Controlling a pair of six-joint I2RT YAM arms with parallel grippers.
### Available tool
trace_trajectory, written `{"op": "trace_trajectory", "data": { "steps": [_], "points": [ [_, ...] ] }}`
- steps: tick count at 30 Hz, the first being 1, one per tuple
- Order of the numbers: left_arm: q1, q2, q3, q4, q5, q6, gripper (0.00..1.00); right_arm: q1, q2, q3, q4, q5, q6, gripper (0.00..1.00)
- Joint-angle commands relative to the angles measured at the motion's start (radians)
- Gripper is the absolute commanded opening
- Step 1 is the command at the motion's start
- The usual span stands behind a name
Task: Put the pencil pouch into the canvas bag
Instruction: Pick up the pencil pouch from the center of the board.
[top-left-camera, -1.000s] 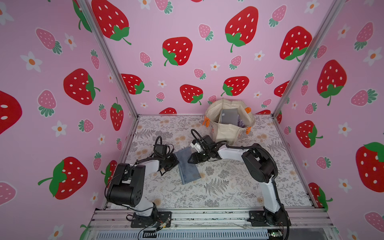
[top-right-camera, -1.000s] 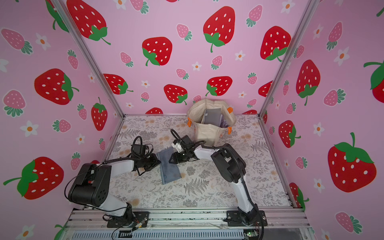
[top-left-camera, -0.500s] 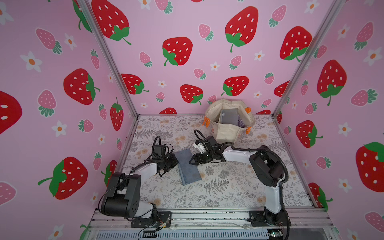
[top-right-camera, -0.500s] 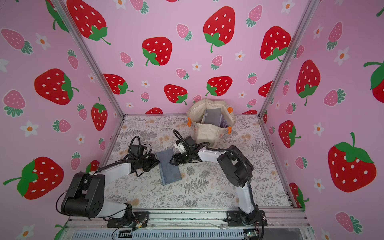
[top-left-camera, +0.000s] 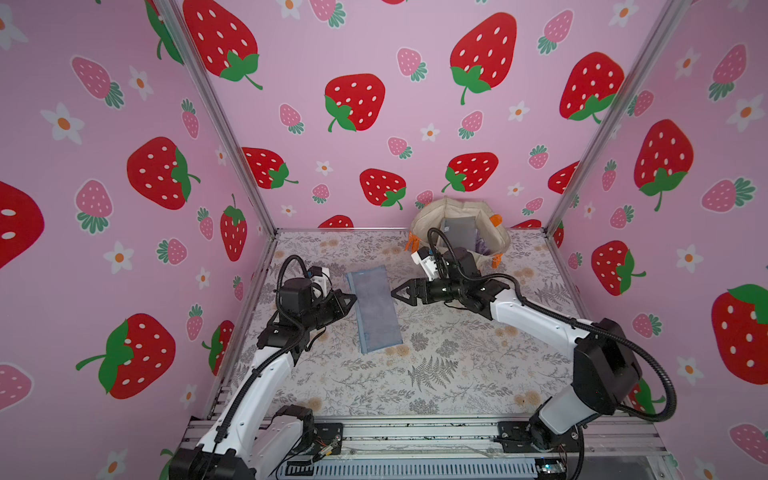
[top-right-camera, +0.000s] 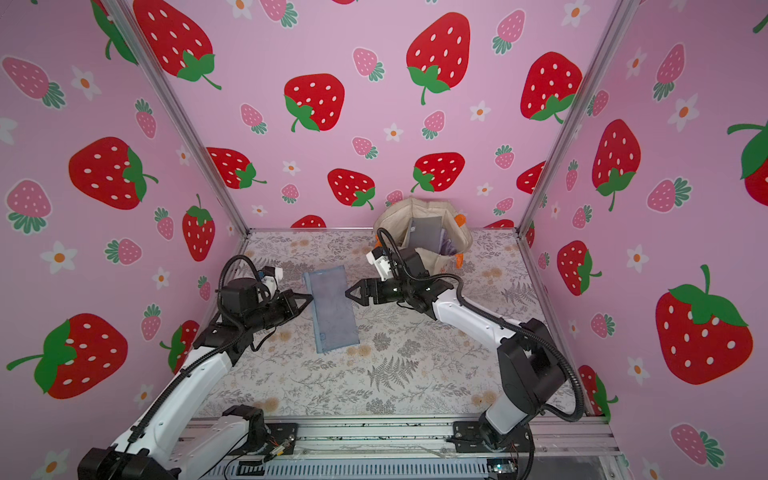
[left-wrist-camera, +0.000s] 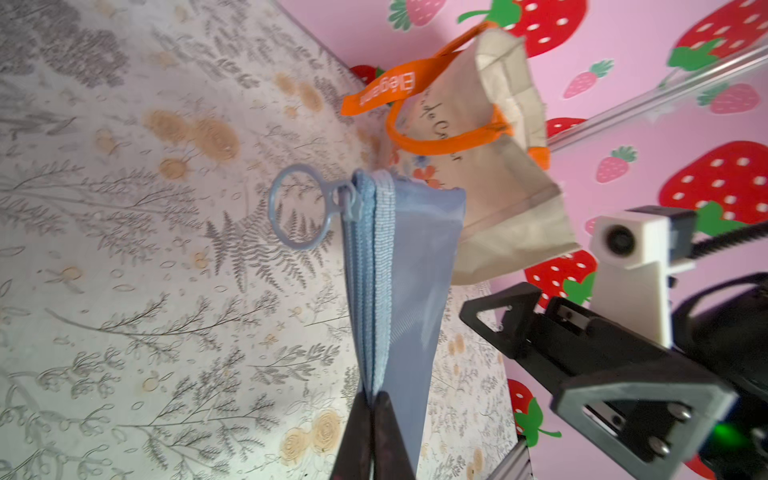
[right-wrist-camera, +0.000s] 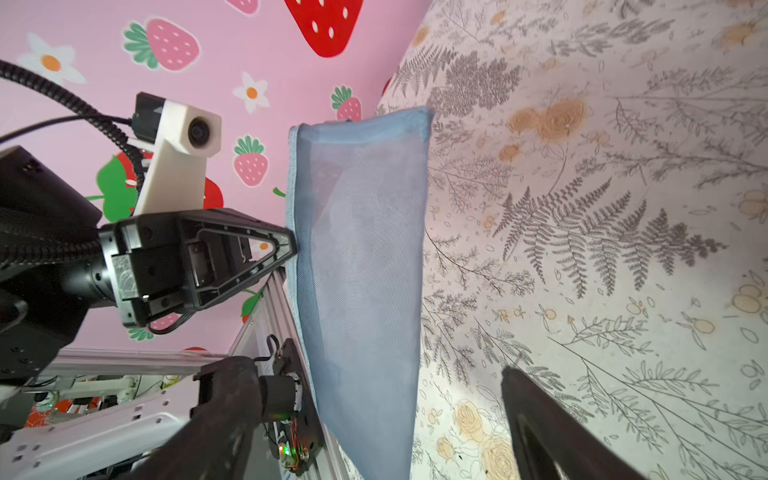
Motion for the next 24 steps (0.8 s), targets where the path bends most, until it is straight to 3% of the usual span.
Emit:
{"op": "trace_trajectory", "data": {
  "steps": [1,8,10,13,16,21,24],
  "points": [
    [-0.002,-0.025,0.056,0.043,0.124,-0.020,0.00,0.008,-0.027,0.023,0.016,-0.047,0.031,0.92],
    [-0.036,-0.022,0.074,0.094,0.146,-0.052,0.00,0.059,-0.010,0.093,-0.017,-0.102,-0.014,0.84],
    [-0.047,-0.020,0.076,0.101,0.137,-0.055,0.00,0.071,-0.006,0.096,-0.011,-0.108,-0.012,0.74],
    [-0.053,-0.018,0.074,0.101,0.132,-0.055,0.00,0.074,-0.017,0.090,0.014,-0.105,0.002,0.49],
    [-0.058,-0.011,0.077,0.102,0.132,-0.055,0.00,0.074,-0.018,0.102,-0.009,-0.101,-0.011,0.30],
    [-0.060,-0.014,0.076,0.093,0.112,-0.041,0.00,0.073,-0.026,0.137,-0.090,-0.065,-0.065,0.07],
    [-0.060,-0.015,0.071,0.090,0.104,-0.037,0.29,0.052,-0.042,0.172,-0.186,-0.030,-0.119,0.00]
  ]
}}
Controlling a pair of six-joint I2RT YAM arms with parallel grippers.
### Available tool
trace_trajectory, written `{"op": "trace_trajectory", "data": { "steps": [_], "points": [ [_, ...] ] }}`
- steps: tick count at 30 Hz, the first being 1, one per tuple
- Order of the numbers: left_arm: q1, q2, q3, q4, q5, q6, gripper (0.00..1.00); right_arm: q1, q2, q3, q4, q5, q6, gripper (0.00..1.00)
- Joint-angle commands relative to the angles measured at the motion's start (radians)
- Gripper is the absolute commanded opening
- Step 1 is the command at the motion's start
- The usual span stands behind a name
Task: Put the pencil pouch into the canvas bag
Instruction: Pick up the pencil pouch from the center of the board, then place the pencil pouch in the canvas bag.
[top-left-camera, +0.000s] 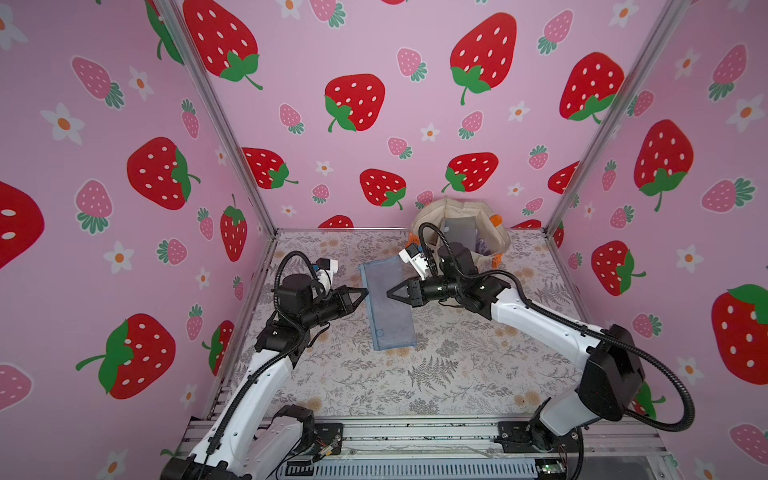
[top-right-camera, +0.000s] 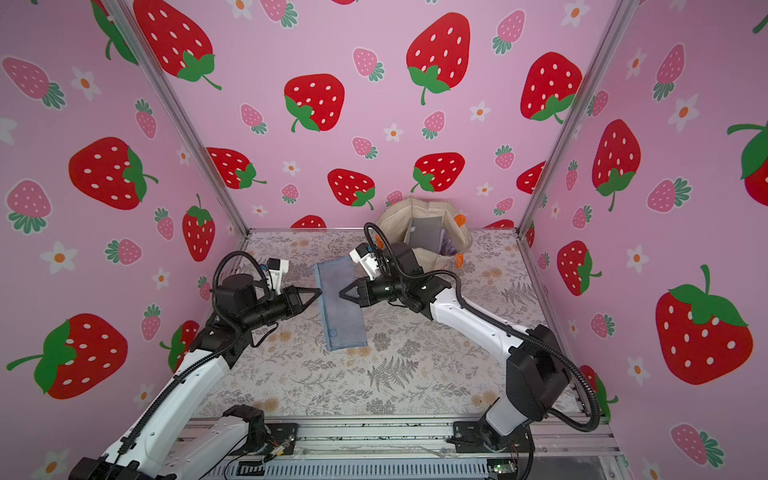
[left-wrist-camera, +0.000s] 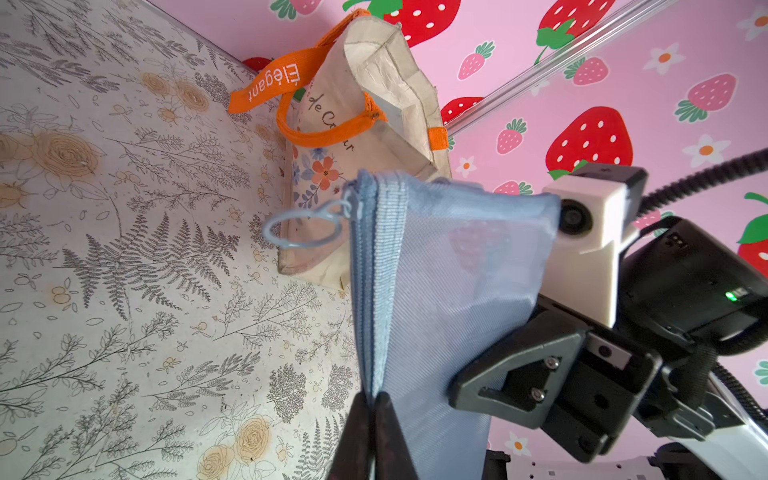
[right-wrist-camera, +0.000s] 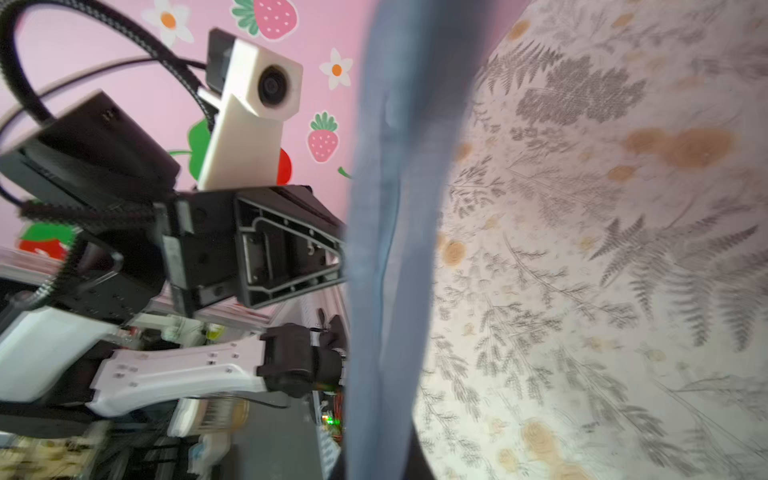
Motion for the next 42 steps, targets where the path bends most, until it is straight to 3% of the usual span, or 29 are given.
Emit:
{"op": "trace_trajectory", "data": {
  "steps": [1,4,7,12,18,25,29,42],
  "points": [
    [-0.005,-0.006,0.035,0.012,-0.011,0.020,0.39,-0.039,-0.039,0.054,-0.098,0.029,-0.064,0.00],
    [-0.008,-0.022,0.038,-0.038,-0.051,0.055,0.70,-0.138,-0.074,0.068,-0.103,-0.003,-0.057,0.00],
    [-0.010,-0.024,0.034,-0.083,-0.075,0.090,0.83,-0.252,-0.067,0.187,-0.200,-0.024,-0.113,0.00],
    [-0.019,-0.019,0.004,-0.085,-0.079,0.096,0.90,-0.427,0.041,0.463,-0.257,-0.091,-0.107,0.00],
    [-0.027,-0.026,-0.011,-0.083,-0.081,0.103,0.92,-0.568,0.258,0.806,-0.405,-0.053,-0.161,0.00],
    [-0.026,-0.010,-0.022,-0.054,-0.060,0.098,0.94,-0.619,0.534,1.115,-0.606,-0.029,-0.294,0.00],
    [-0.029,-0.008,-0.018,-0.051,-0.062,0.107,0.94,-0.623,0.575,1.070,-0.561,-0.037,-0.299,0.00],
    [-0.029,0.028,-0.026,-0.007,-0.069,0.085,0.94,-0.616,0.443,0.628,-0.354,-0.005,-0.257,0.00]
  ]
}}
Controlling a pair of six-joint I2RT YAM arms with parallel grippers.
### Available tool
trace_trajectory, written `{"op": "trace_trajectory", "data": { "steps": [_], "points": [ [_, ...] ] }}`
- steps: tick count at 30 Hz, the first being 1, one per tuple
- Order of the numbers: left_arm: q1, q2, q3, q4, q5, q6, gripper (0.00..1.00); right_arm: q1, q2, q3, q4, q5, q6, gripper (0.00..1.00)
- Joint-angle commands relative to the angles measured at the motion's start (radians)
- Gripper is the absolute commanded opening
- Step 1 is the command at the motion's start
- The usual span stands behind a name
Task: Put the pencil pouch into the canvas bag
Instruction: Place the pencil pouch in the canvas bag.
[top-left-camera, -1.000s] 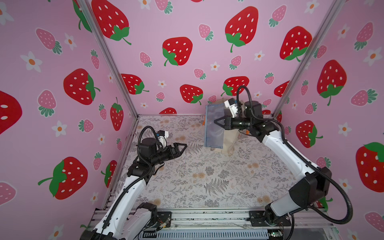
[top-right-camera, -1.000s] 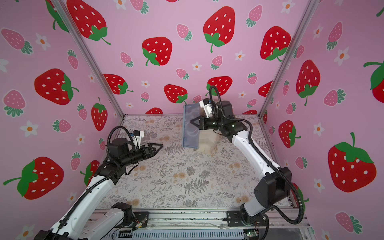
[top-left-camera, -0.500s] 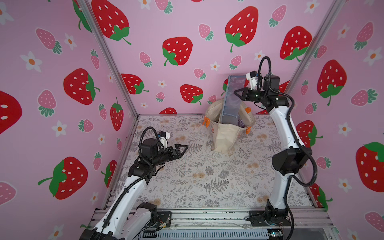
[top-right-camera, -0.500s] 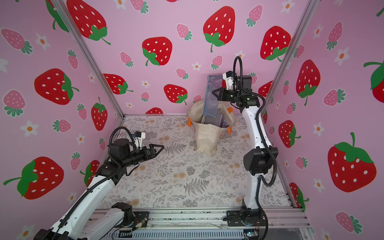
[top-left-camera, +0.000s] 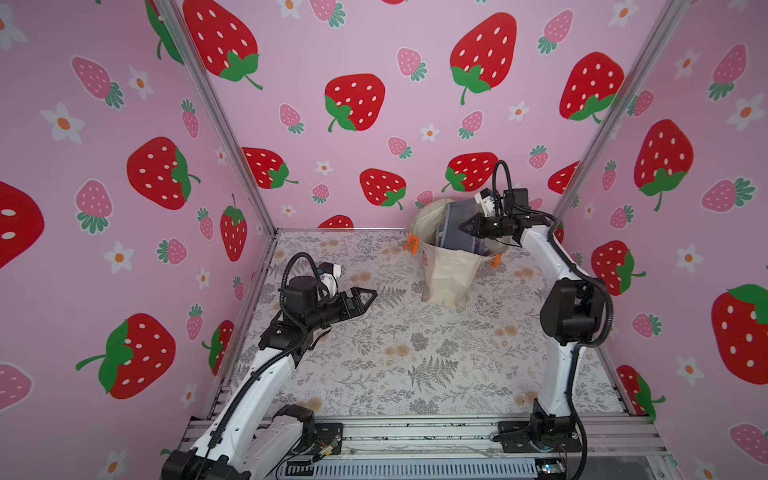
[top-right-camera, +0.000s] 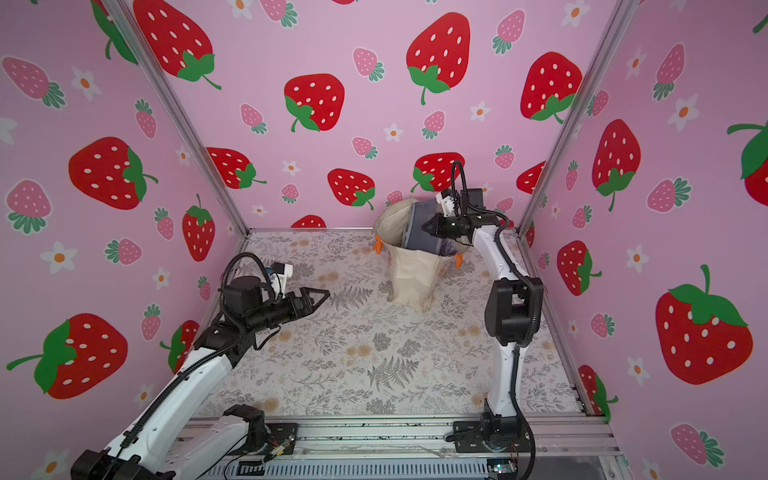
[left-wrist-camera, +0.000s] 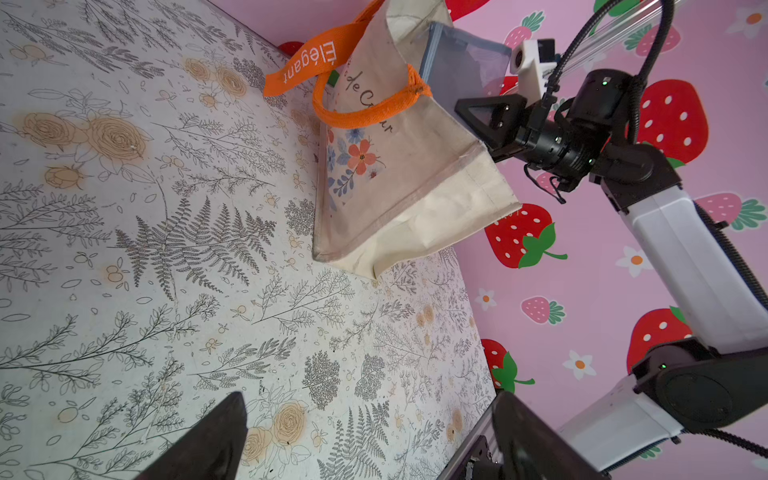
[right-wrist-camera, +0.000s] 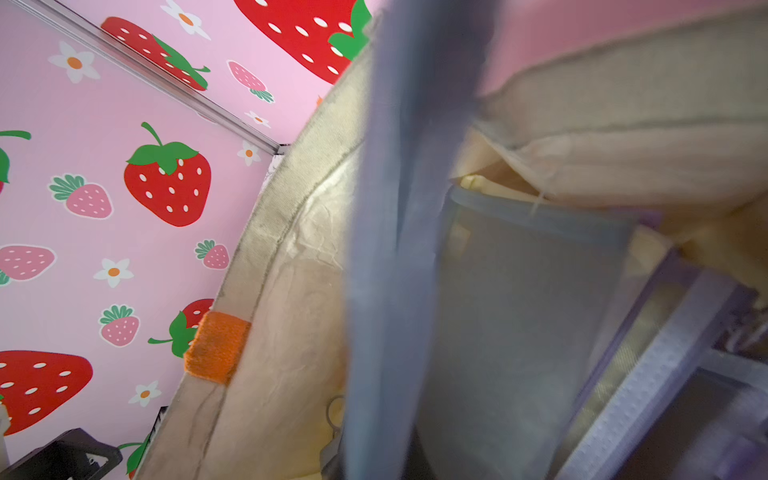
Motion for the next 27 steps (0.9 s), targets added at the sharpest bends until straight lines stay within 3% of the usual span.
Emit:
{"op": "trace_trajectory", "data": {
  "steps": [1,6,11,15,23,27],
  "points": [
    [-0.004,0.006,-0.008,0.041,0.008,0.003,0.94,0.008,-0.081,-0.057,0.057,0.013,-0.004,0.00],
    [-0.005,0.003,-0.004,0.036,0.008,0.004,0.94,0.013,-0.075,-0.047,0.012,0.053,-0.028,0.02],
    [-0.005,-0.018,-0.001,0.020,-0.002,0.008,0.94,0.013,-0.079,0.003,-0.071,0.145,-0.065,0.41],
    [-0.005,-0.021,0.002,0.014,-0.010,0.010,0.94,0.014,-0.123,0.031,-0.148,0.273,-0.122,0.64],
    [-0.005,0.004,0.024,0.022,-0.014,0.007,0.94,0.026,-0.152,0.128,-0.269,0.432,-0.219,0.65],
    [-0.007,0.010,0.025,0.021,-0.017,0.004,0.94,0.065,-0.137,0.169,-0.262,0.437,-0.234,0.63]
  ]
}}
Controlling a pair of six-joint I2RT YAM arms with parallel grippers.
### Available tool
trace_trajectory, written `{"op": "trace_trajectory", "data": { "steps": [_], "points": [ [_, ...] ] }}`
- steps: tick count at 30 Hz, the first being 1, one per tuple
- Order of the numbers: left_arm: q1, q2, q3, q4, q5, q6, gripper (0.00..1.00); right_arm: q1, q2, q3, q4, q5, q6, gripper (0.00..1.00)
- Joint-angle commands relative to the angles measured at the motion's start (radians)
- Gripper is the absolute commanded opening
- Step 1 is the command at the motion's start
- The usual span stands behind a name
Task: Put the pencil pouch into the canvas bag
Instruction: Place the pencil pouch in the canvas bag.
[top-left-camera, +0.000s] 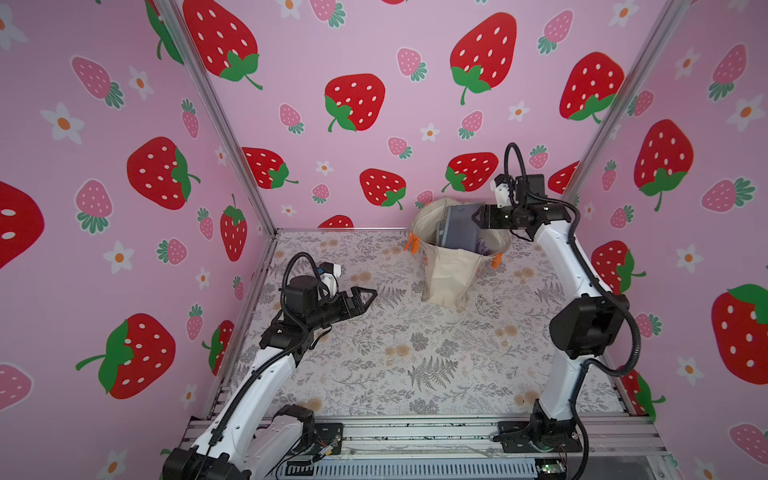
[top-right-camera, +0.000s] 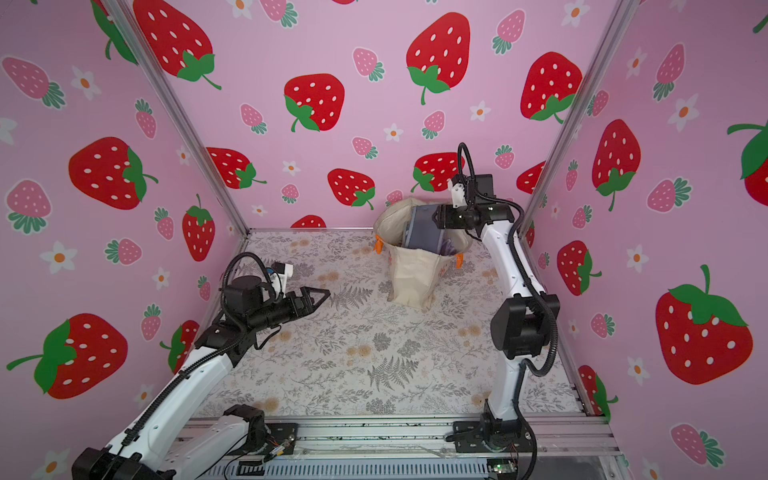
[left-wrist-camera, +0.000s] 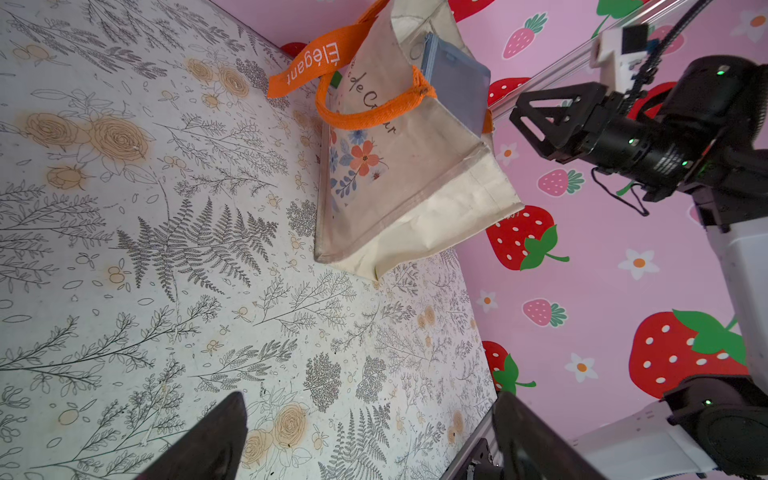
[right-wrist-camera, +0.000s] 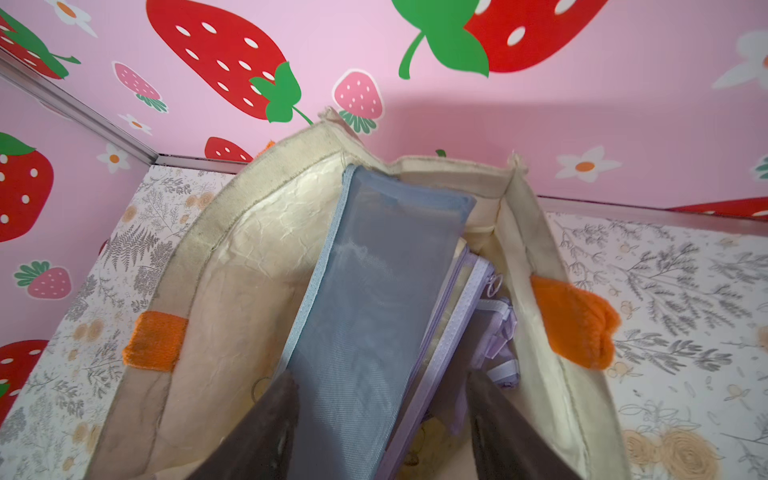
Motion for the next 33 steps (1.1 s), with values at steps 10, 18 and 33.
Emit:
{"op": "trace_trajectory", "data": {
  "steps": [10,18,33],
  "points": [
    [-0.007,-0.011,0.026,0.000,-0.024,0.012,0.93,0.070,0.193,0.151,-0.047,0.089,-0.026,0.52],
    [-0.007,-0.007,0.038,-0.005,-0.026,0.019,0.93,0.069,0.233,0.139,-0.041,0.092,0.004,0.48],
    [-0.005,-0.017,0.203,-0.493,-0.562,0.219,0.99,0.096,-0.477,-0.374,0.103,0.225,-0.114,0.99]
  ]
}}
